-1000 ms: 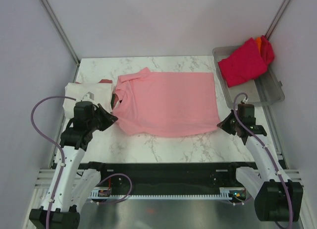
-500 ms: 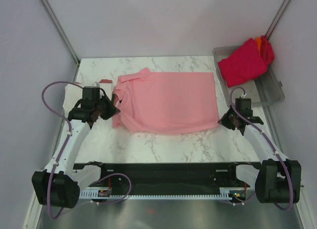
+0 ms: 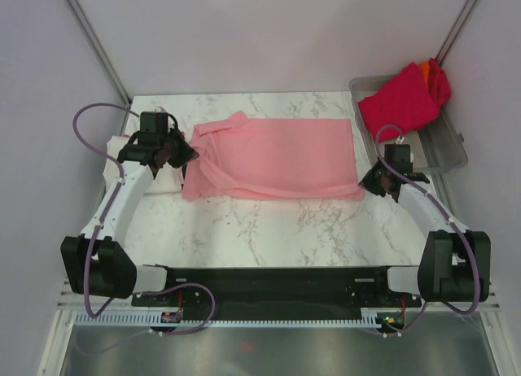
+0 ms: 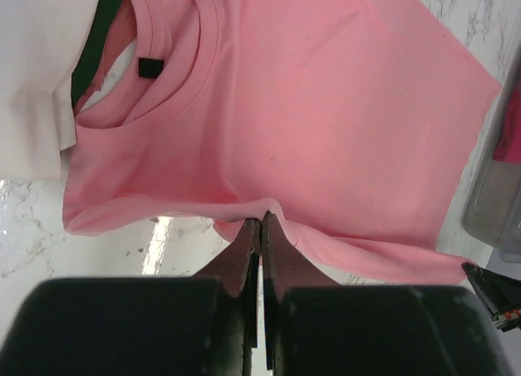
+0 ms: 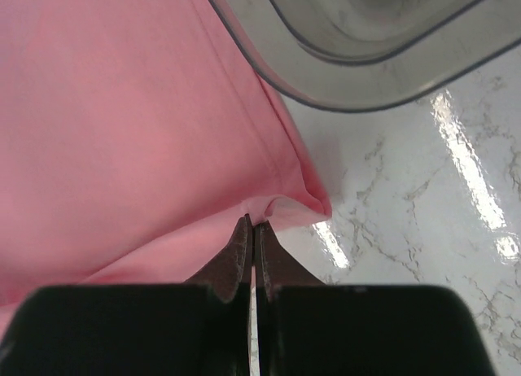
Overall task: Fold and stack the t-shirts
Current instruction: Fold the tshirt
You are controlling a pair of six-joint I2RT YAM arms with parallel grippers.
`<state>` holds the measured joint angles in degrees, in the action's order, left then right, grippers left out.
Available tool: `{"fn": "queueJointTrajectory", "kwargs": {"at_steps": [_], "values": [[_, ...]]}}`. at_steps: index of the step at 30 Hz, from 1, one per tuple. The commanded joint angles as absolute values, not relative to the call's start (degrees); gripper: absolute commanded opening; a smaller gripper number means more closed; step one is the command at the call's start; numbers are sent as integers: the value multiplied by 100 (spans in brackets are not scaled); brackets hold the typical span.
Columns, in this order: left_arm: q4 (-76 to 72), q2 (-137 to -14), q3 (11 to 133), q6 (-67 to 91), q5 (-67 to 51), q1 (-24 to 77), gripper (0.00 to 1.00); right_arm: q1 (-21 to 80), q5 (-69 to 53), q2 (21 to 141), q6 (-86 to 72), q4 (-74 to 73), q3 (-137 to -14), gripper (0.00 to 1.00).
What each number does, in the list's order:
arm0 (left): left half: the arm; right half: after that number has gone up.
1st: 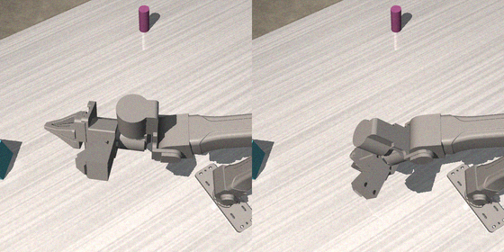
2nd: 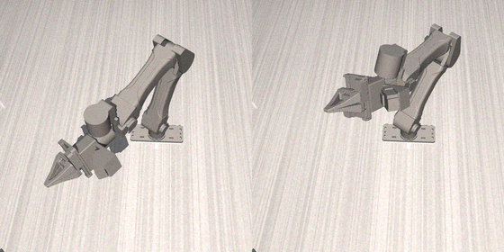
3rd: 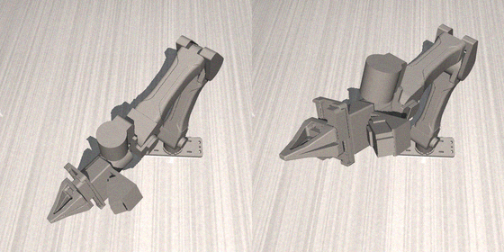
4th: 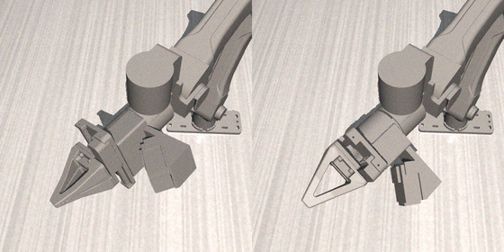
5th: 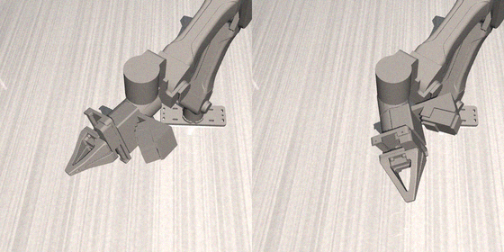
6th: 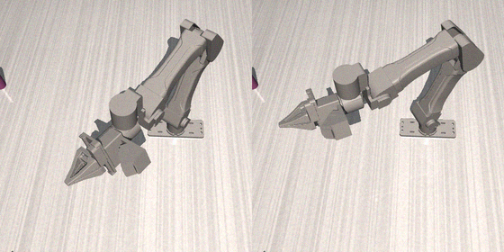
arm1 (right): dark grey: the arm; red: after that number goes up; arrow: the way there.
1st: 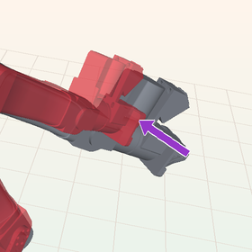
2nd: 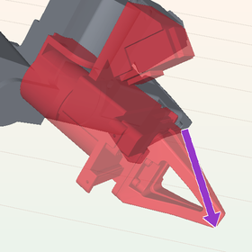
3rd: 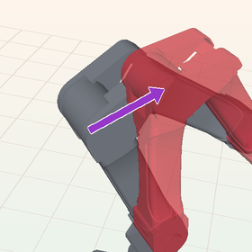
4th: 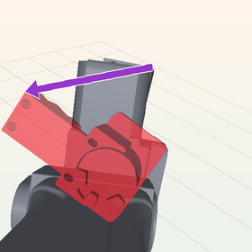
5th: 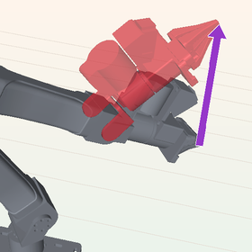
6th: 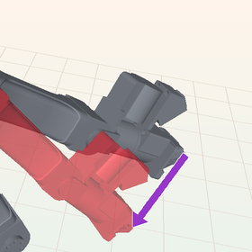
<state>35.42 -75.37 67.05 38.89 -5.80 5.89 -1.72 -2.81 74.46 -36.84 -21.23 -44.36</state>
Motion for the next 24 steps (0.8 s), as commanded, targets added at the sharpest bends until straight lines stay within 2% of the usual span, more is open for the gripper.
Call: {"fn": "queueJointTrajectory", "kwargs": {"at_steps": [1, 13, 24], "values": [[3305, -7848, 7233, 3639, -396, 598, 2, -141, -123, 7672, -3779, -1837, -4798, 0], [3217, -9017, 8121, 3849, -334, 589, 2, -26, 105, 8455, -3902, -1723, -5405, 0], [3243, -9518, 8517, 3876, -158, 589, 2, 132, 316, 9053, -3911, -1705, -5853, 0]]}}
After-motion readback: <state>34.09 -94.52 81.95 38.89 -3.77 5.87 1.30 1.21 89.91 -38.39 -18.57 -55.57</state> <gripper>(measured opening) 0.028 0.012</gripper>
